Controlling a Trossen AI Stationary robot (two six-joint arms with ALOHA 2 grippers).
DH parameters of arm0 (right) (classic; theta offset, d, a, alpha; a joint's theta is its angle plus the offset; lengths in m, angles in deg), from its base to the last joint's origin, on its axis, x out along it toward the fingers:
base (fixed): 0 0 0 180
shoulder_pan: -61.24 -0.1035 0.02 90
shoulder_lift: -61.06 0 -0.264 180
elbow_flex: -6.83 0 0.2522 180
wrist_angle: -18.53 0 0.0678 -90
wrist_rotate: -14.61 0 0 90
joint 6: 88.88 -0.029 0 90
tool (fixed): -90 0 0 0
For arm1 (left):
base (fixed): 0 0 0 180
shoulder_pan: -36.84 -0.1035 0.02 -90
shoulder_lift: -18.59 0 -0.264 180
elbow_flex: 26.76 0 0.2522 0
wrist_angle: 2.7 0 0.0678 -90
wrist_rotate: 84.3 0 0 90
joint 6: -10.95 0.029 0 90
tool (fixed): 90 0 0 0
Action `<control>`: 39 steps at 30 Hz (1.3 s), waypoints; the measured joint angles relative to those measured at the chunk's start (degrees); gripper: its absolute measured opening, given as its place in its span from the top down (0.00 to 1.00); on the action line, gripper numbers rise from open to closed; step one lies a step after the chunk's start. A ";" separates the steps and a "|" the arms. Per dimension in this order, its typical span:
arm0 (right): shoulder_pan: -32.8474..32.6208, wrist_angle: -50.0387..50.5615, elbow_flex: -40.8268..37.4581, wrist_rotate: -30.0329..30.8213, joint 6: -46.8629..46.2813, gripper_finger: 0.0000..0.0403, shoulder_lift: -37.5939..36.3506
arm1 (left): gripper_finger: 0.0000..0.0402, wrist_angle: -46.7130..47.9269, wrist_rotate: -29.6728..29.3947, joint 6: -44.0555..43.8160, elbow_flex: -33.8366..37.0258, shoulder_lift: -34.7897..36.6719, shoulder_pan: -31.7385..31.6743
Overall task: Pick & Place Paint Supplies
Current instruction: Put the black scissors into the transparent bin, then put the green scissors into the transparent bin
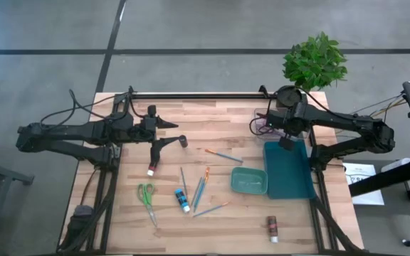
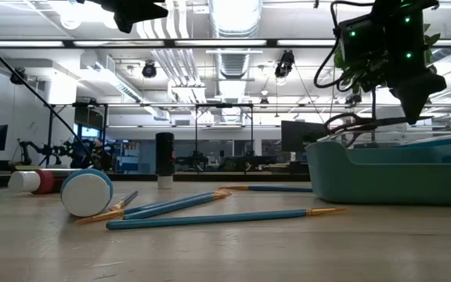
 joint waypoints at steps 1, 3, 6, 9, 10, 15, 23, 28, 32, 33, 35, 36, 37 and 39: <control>0.00 0.02 0.00 0.00 0.00 0.98 0.00 | 0.47 0.00 0.00 0.00 0.00 0.00 0.00; -0.02 0.00 0.00 0.00 0.00 0.98 0.00 | 0.47 0.00 0.00 -0.01 0.00 0.00 0.00; -0.02 0.02 0.00 0.00 -0.04 0.98 0.00 | 0.47 0.00 0.00 -0.02 0.00 0.00 0.00; -0.02 0.02 0.00 0.00 -0.20 0.98 0.00 | 0.47 0.00 0.00 -0.04 0.00 0.00 0.00; -0.02 0.00 0.00 0.01 -0.20 0.98 0.00 | 0.47 0.00 0.00 -0.06 0.00 0.00 0.00; -0.04 -0.02 0.00 0.59 -1.44 0.98 -0.02 | 0.47 0.00 0.00 -0.11 0.00 0.00 0.00; -0.08 -0.08 0.00 1.05 -3.02 0.96 -0.04 | 0.47 0.02 0.00 -0.10 0.02 0.00 0.00; -0.07 -0.10 0.00 1.32 -3.23 0.81 -0.09 | 0.47 0.02 0.00 -0.11 0.00 0.00 0.00; -0.07 -0.09 0.00 3.20 -3.81 0.69 -0.09 | 0.47 0.03 0.00 -0.10 0.01 0.00 0.00; -0.07 -0.09 0.00 3.83 -3.88 0.66 -0.09 | 0.47 0.04 0.00 -0.09 0.00 0.00 0.00; -0.07 -0.09 0.00 4.51 -4.31 0.63 -0.15 | 0.47 0.04 0.00 -0.09 0.00 0.00 0.00; -0.07 -0.11 0.00 4.75 -4.40 0.62 -0.24 | 0.47 0.04 0.00 -0.09 0.02 0.00 -0.02; -0.07 -0.15 0.00 4.91 -4.54 0.62 -0.40 | 0.47 0.06 0.00 -0.07 0.00 0.00 0.00; -0.09 -0.20 0.00 4.94 -4.71 0.61 -0.83 | 0.47 0.07 0.00 -0.04 0.00 0.00 -0.01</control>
